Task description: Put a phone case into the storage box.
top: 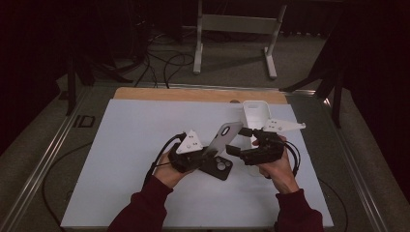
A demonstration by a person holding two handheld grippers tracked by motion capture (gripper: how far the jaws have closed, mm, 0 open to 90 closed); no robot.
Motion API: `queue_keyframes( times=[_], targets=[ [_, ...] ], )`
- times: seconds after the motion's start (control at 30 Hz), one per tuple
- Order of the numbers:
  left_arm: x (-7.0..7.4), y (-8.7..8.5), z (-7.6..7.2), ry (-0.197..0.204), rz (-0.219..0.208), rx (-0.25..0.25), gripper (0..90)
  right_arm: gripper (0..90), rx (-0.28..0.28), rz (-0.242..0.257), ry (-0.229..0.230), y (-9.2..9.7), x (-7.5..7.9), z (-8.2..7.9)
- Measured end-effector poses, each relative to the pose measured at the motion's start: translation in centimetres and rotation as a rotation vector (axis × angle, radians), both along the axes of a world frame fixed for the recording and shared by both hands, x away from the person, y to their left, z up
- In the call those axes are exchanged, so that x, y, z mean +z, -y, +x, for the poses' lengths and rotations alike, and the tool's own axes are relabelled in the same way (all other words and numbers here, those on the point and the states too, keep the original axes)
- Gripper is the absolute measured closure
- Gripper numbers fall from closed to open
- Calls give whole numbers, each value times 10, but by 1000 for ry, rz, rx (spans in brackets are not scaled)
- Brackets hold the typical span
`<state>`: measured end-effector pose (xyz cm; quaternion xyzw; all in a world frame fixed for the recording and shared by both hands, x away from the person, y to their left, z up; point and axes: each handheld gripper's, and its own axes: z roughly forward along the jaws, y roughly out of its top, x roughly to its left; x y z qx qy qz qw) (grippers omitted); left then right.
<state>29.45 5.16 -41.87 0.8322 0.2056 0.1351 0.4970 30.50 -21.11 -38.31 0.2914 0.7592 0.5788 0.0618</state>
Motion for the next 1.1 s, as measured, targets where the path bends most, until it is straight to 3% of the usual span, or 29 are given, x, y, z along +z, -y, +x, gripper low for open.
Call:
queue_keyframes(
  times=[0.2, 0.37, 0.63, 0.73, 1.1],
  targets=[
    [-1, -1, 0, 8, 4, 52, 807, 91, -39, 15, 17, 4, -1, 0],
    [-1, -1, 1, 17, -22, 101, 807, 91, -81, 21, 29, 3, 1, -2],
    [-2, 1, 0, 13, -37, 143, 807, 91, -169, 24, 71, -4, 7, -6],
    [-3, 3, -1, 20, -39, 158, 807, 91, -174, 29, 77, -6, 8, -7],
    [-6, 12, -5, 21, -44, 144, 807, 91, -231, 53, 61, -22, 9, -5]
  ],
)
